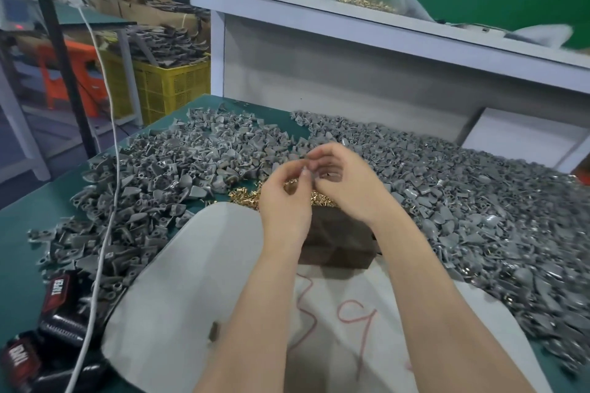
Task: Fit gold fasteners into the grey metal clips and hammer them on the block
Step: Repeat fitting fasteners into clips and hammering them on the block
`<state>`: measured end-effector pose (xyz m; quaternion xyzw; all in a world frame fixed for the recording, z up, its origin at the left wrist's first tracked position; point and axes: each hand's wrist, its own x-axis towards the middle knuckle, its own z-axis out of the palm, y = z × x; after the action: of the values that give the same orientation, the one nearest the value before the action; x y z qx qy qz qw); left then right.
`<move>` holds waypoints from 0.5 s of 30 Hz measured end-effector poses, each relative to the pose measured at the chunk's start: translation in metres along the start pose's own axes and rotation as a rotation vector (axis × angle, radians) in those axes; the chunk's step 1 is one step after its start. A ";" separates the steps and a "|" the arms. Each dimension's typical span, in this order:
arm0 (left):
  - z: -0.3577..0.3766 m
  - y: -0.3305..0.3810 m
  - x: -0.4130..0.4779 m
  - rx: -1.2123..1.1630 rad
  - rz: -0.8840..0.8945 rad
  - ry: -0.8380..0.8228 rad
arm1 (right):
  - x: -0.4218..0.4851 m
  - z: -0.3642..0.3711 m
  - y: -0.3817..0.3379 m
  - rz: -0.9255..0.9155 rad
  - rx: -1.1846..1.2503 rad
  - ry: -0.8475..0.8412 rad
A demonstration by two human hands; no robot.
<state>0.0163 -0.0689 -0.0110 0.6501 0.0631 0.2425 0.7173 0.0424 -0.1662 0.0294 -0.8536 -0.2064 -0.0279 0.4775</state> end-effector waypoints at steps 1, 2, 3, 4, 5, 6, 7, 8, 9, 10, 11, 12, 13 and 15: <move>0.001 0.000 -0.001 0.038 0.019 -0.027 | -0.003 -0.002 0.000 -0.010 -0.014 0.007; 0.002 -0.001 -0.002 0.054 0.028 -0.035 | -0.005 -0.005 0.000 -0.011 0.001 0.019; 0.002 0.000 -0.002 0.049 0.030 -0.025 | -0.006 -0.008 0.000 -0.006 0.035 0.040; 0.002 0.000 -0.002 0.030 0.029 0.008 | -0.007 -0.011 0.000 0.007 0.069 0.072; 0.000 0.000 -0.001 -0.002 0.023 0.064 | -0.005 -0.013 0.001 0.029 0.067 0.117; -0.002 0.001 0.000 -0.045 0.008 0.137 | -0.002 -0.013 0.003 0.059 0.000 0.162; -0.005 0.002 0.003 -0.104 -0.019 0.212 | 0.003 -0.012 0.006 0.095 -0.130 0.183; -0.008 0.002 0.005 -0.182 -0.057 0.280 | 0.010 -0.010 0.011 0.138 -0.289 0.163; -0.010 0.002 0.007 -0.280 -0.105 0.334 | 0.018 -0.005 0.015 0.191 -0.432 0.103; -0.012 0.002 0.009 -0.379 -0.150 0.373 | 0.026 0.002 0.020 0.253 -0.531 0.022; -0.013 0.002 0.010 -0.446 -0.179 0.405 | 0.034 0.010 0.024 0.319 -0.589 -0.064; -0.014 0.003 0.010 -0.476 -0.190 0.430 | 0.043 0.017 0.028 0.385 -0.618 -0.139; -0.015 0.003 0.010 -0.490 -0.188 0.448 | 0.051 0.025 0.030 0.447 -0.633 -0.192; -0.015 0.004 0.011 -0.501 -0.165 0.472 | 0.063 0.038 0.032 0.516 -0.687 -0.240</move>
<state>0.0185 -0.0507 -0.0067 0.3726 0.2177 0.3353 0.8374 0.1062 -0.1288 -0.0021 -0.9834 -0.0192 0.1246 0.1302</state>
